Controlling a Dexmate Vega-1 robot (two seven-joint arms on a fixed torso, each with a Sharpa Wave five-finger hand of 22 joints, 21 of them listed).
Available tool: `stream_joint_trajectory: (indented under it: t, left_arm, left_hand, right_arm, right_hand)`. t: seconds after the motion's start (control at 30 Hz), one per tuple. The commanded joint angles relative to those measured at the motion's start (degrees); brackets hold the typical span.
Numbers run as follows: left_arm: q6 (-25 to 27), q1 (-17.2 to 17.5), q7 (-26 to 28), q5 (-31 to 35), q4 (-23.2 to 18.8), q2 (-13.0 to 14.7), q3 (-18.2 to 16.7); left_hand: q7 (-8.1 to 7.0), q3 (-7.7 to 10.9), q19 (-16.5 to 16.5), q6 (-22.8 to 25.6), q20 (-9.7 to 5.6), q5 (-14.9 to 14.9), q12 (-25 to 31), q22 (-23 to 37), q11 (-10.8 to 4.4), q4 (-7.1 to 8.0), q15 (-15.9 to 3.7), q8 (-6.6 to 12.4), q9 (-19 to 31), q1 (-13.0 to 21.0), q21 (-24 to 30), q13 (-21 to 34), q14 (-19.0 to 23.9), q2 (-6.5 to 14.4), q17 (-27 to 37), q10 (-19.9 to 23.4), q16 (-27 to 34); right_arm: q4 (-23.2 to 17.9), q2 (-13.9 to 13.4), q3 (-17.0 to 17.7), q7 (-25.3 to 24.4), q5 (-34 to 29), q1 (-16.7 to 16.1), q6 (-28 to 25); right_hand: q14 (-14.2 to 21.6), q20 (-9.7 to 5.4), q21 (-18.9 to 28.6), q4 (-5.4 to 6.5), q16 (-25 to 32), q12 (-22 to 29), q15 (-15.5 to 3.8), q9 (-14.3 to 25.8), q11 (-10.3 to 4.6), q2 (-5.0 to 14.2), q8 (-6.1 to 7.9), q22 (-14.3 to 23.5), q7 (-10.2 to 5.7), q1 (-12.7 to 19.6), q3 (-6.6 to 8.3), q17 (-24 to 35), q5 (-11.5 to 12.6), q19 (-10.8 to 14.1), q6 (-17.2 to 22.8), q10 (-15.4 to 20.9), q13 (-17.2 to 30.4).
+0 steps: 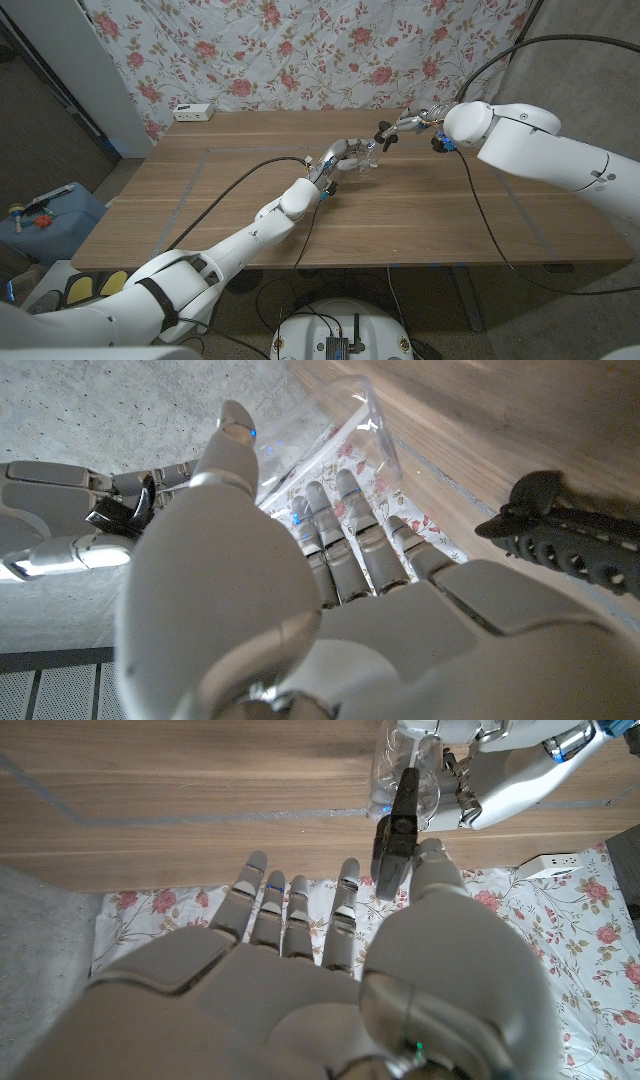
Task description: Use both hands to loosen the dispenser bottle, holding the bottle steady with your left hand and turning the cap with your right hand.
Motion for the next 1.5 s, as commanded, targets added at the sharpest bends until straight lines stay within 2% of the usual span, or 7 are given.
stream_joint_trajectory:
  t: [0.03, 0.53, 0.9, 0.93, 1.0, 1.2, 1.5]
  left_arm:
    - [0.2, 0.1, -0.2, 0.0, -0.3, 0.1, 0.1]
    - [0.5, 0.1, -0.3, 0.2, -0.7, 0.0, 0.2]
    - [0.4, -0.3, -0.7, 0.0, 0.2, -0.5, 0.4]
    - [0.4, -0.3, -0.6, -0.1, 0.4, -0.6, 0.4]
    - [0.3, -0.4, -0.6, -0.1, 0.6, -0.7, 0.5]
    - [0.4, -0.4, -0.7, -0.2, 0.8, -0.9, 0.6]
    - [0.5, -0.6, -0.6, -0.1, 0.8, -0.9, 0.6]
  left_hand:
    - [-1.04, 4.98, 0.5, 6.9, -2.82, 0.4, 0.3, 0.1, -2.29, 4.72, -3.38, 0.22, 0.3, -7.3, 0.1, 0.3, 0.4, 8.2, 0.0, 3.2, 0.0]
    - [-1.07, 5.02, 0.5, 7.2, -2.88, 0.4, 0.4, 0.1, -2.32, 4.59, -3.41, 0.31, 0.3, -7.2, 0.1, 0.3, 0.5, 8.1, 0.0, 3.4, 0.0]
    - [-1.13, 5.04, 0.5, 7.2, -2.87, 0.4, 0.3, 0.1, -2.38, 4.65, -3.31, 0.30, 0.3, -7.2, 0.1, 0.3, 0.2, 8.3, 0.1, 3.3, -0.1]
    - [-1.10, 5.05, 0.5, 7.2, -2.85, 0.4, 0.3, 0.1, -2.35, 4.64, -3.31, 0.29, 0.3, -7.2, 0.1, 0.3, 0.2, 8.3, 0.1, 3.2, -0.1]
    - [-1.10, 5.02, 0.5, 7.1, -2.89, 0.4, 0.3, 0.1, -2.44, 4.64, -3.33, 0.25, 0.3, -7.3, 0.1, 0.3, 0.2, 8.2, 0.0, 3.3, -0.1]
    - [-1.07, 5.04, 0.5, 7.1, -2.91, 0.4, 0.3, 0.1, -2.33, 4.64, -3.42, 0.25, 0.3, -7.3, 0.1, 0.3, 0.2, 8.2, 0.1, 3.3, -0.1]
    - [-1.04, 5.06, 0.4, 7.0, -2.86, 0.4, 0.3, 0.1, -2.41, 4.66, -3.35, 0.21, 0.3, -7.3, 0.1, 0.3, 0.2, 8.3, 0.0, 3.3, -0.1]
  right_arm:
    - [0.0, -0.3, 1.1, -0.5, 0.3, -1.1, 1.4]
    - [0.5, -0.6, 2.3, 0.2, 0.2, -2.0, 3.3]
    - [1.1, -0.9, 3.3, 0.5, 0.0, -3.0, 5.0]
    - [1.2, -0.8, 3.3, 0.4, -0.1, -3.0, 4.8]
    - [1.3, -0.8, 3.6, 0.1, -0.2, -3.4, 5.1]
    - [2.0, -0.6, 4.2, -0.5, -0.6, -4.3, 6.2]
    - [2.9, -0.2, 4.7, -1.1, -1.1, -5.2, 7.3]
  right_hand:
    - [0.6, -0.08, 0.3, -0.47, 0.3, 0.4, -0.19, 0.1, -0.63, 0.38, 0.40, 0.0, -1.08, 1.3, 1.00, 0.0, 0.2, 0.9, 0.4, 0.2, 0.0]
    - [1.1, -0.26, 0.3, -1.71, 0.3, 0.4, -0.89, 0.1, -1.58, 1.41, 0.59, 0.0, -4.33, 4.8, 3.55, 0.0, 0.2, 1.3, 1.8, 0.5, 0.0]
    - [1.3, -0.66, 0.3, -2.14, 0.2, 0.4, -1.44, 0.1, -1.81, 2.06, 0.40, 0.0, -5.25, 7.3, 5.28, 0.0, 0.3, 1.5, 1.8, 0.4, 0.0]
    - [1.3, -0.75, 0.3, -2.28, 0.2, 0.4, -1.56, 0.1, -1.93, 2.18, 0.45, 0.0, -5.81, 8.2, 5.86, 0.0, 0.4, 1.5, 2.0, 0.4, 0.0]
    - [1.3, -0.89, 0.3, -2.36, 0.2, 0.4, -1.64, 0.1, -2.10, 2.20, 0.48, 0.0, -5.90, 8.8, 6.27, 0.0, 0.4, 1.6, 2.2, 0.6, 0.0]
    - [2.3, -1.63, 0.4, -2.37, 0.4, 0.7, -3.05, 0.1, -3.05, 2.00, 1.30, 0.0, -7.81, 12.1, 8.39, 0.0, 0.3, 2.1, 4.7, 1.4, 0.0]
    - [3.0, -2.45, 0.4, -2.30, 0.5, 0.8, -4.21, 0.1, -4.66, 1.41, 2.37, 0.0, -10.38, 14.6, 10.14, 0.1, 0.0, 2.7, 8.0, 2.0, 0.0]
